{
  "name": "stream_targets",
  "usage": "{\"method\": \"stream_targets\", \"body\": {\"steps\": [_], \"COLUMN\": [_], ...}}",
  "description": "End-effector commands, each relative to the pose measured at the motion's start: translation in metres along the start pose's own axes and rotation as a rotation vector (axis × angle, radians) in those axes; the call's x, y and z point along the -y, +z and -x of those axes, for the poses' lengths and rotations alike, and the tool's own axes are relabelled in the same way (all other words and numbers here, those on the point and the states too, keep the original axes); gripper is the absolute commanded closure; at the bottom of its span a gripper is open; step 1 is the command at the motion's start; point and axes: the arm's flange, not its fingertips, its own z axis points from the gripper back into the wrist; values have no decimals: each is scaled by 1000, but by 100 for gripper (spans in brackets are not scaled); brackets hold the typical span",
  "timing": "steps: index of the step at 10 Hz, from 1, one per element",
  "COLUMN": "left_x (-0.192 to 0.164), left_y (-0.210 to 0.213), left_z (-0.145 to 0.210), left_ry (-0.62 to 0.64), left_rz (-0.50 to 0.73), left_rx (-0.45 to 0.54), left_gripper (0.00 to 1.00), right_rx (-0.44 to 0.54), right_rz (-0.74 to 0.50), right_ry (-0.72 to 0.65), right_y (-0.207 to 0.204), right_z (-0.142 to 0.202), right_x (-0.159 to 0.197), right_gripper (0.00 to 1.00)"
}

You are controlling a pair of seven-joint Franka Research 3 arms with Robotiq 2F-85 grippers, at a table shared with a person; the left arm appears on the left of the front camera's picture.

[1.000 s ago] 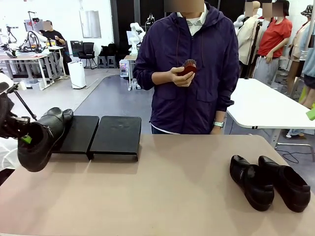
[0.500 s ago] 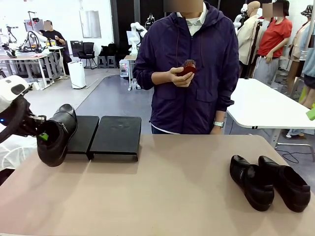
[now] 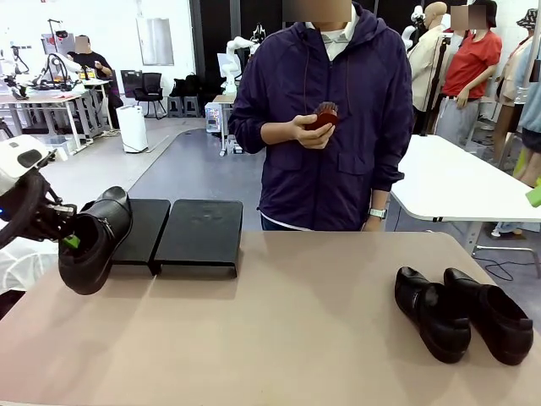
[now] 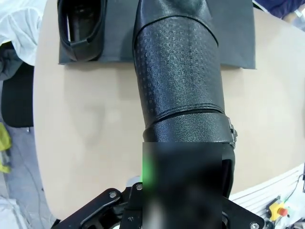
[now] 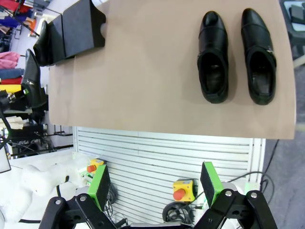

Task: Organize the shoes by placing them on the stand.
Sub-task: Place the Shoe from the middle of the table onto the Shoes Stand.

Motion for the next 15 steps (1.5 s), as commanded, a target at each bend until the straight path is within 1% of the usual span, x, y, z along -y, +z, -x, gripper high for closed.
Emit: {"method": "stream_targets", "body": {"steps": [1,2,3,4,5,6,7,8,9,10,11,15], "left_x": [-4,-13,-19,-22,-24,-27,-30,-34,-36,-36,-35,-37], "left_y": [-7,-15,-27,-42,-59,-79,-97,-114,-128,-138,-145,-156], "left_z": [-14,-37,-58,-76,-88,-102,-113,-122,-126,-130,-133,-135], "left_ry": [4,25,-40,-97,-117,-116,-155,-126,-81,-55,-72,-89], "left_rz": [-8,-9,15,38,43,37,61,46,29,-15,-26,-30], "left_rx": [-19,3,37,49,60,111,179,243,286,320,332,293], "left_gripper": [100,100,100,100,100,100,100,100,100,100,100,100], "right_rx": [-4,-4,-4,-4,-4,-4,-4,-4,-4,-4,-4,-4], "right_rz": [-19,-19,-19,-19,-19,-19,-19,-19,-19,-19,-19,-19], "right_ry": [14,14,14,14,14,14,14,14,14,14,14,14], "right_y": [2,2,2,2,2,2,2,2,2,2,2,2], "right_z": [-2,-2,-2,-2,-2,-2,-2,-2,-2,-2,-2,-2], "right_x": [0,0,0,0,0,0,0,0,0,0,0,0], "right_gripper": [0,0,0,0,0,0,0,0,0,0,0,0]}}
